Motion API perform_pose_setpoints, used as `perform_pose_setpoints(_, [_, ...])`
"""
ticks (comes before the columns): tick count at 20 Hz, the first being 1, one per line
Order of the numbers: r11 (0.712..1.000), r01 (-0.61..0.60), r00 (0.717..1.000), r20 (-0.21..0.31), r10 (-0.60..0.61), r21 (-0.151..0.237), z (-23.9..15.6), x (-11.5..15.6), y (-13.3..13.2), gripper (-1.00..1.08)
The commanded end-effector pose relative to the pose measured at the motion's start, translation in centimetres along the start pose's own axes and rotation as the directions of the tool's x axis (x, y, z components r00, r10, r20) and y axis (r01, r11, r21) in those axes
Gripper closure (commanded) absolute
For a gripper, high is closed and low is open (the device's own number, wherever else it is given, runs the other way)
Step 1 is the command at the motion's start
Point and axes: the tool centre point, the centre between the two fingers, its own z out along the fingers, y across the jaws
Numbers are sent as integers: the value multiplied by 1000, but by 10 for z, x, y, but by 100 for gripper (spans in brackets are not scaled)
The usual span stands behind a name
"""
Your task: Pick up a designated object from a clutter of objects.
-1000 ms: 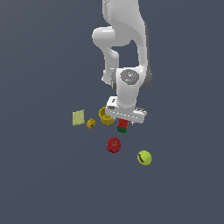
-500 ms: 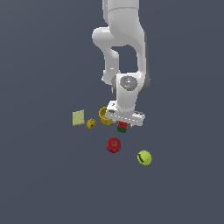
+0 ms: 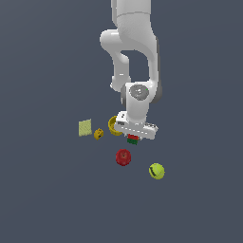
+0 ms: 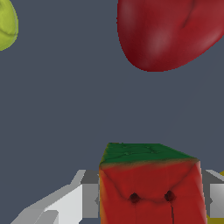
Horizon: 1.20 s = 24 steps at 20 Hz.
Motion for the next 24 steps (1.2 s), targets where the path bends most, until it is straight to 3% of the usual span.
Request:
perform_pose_setpoints(1, [1000,2,999,37,-2,-15,17,-15,4,108])
perform_pose_setpoints(8, [1000,2,999,37,-2,-15,17,-15,4,108])
perform_pose_setpoints(9, [1000,1,1000,-1,-1,0,0,0,0,108])
perform_pose_setpoints(17, [1000,1,1000,1,-1,-1,-15,-3,-4,108])
perform_pose_setpoints(24, [1000,1,1000,4,-1,-3,-52,-9,-14,108])
